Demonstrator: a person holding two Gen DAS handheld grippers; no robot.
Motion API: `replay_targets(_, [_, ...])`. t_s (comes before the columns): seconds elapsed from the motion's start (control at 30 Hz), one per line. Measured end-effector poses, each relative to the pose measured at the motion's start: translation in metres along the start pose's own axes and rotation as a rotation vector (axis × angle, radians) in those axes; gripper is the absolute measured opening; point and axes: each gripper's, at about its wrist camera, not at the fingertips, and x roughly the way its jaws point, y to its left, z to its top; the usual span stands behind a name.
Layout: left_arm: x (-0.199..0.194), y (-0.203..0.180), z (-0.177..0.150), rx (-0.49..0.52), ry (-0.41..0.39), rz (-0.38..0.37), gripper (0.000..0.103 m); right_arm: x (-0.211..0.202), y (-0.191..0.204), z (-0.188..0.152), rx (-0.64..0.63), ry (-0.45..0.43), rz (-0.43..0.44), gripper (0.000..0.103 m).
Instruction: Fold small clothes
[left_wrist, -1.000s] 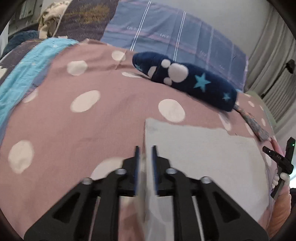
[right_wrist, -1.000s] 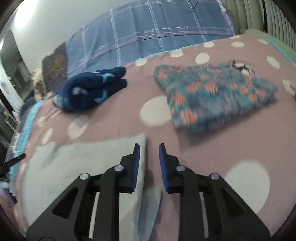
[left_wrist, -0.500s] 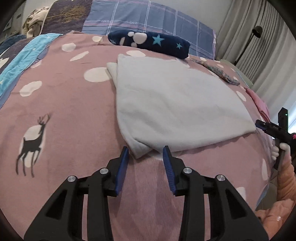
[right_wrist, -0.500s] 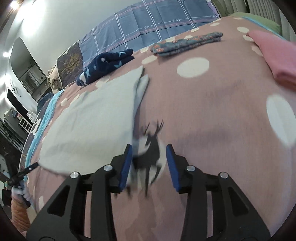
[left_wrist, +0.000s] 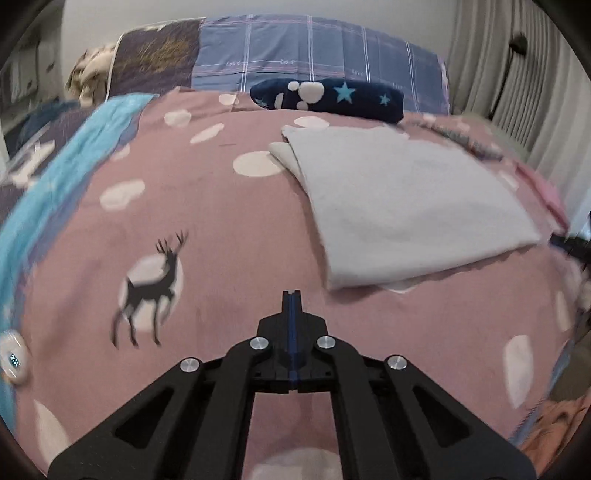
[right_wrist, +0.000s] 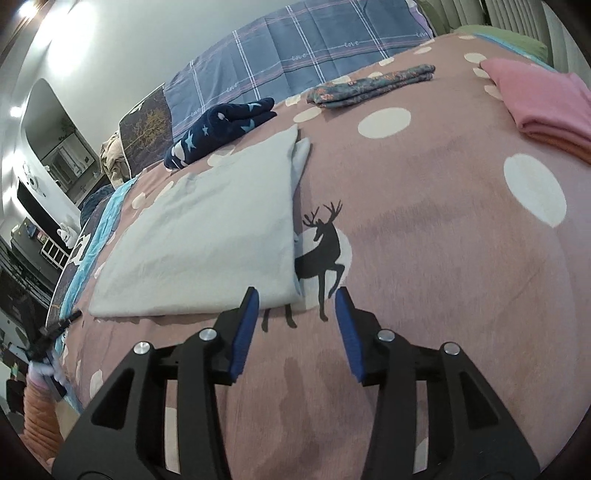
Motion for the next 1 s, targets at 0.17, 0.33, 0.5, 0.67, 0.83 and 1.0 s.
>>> replay_targets(0.17, [-0.003,-0.012,-0.001,-0.117,-0.019,-0.188,0.029,0.002,0.004,-0.005,0.012,0.026,0.013,0.044])
replay_targets(0.33, [0.033,-0.022,-0.005,-0.304,0.069,-0.337,0.044,0.009,0.0,-0.01,0.1,0.054,0.109,0.05])
replay_targets(0.5, [0.059,0.005,0.003,-0.547,-0.003,-0.425,0.04,0.032,-0.013,-0.002,0.271,0.051,0.219,0.063])
replay_targets(0.67, [0.068,0.01,0.011,-0.64,-0.038,-0.411,0.001,0.049,-0.017,0.016,0.36,0.047,0.191,0.005])
replay_targets(0.83, [0.005,-0.019,0.033,-0.436,-0.118,-0.321,0.001,-0.005,-0.005,0.028,0.302,-0.076,0.258,0.004])
replay_targets(1.0, [0.01,-0.018,0.008,-0.35,-0.002,-0.156,0.003,-0.026,-0.014,0.011,0.209,-0.024,0.062,0.0])
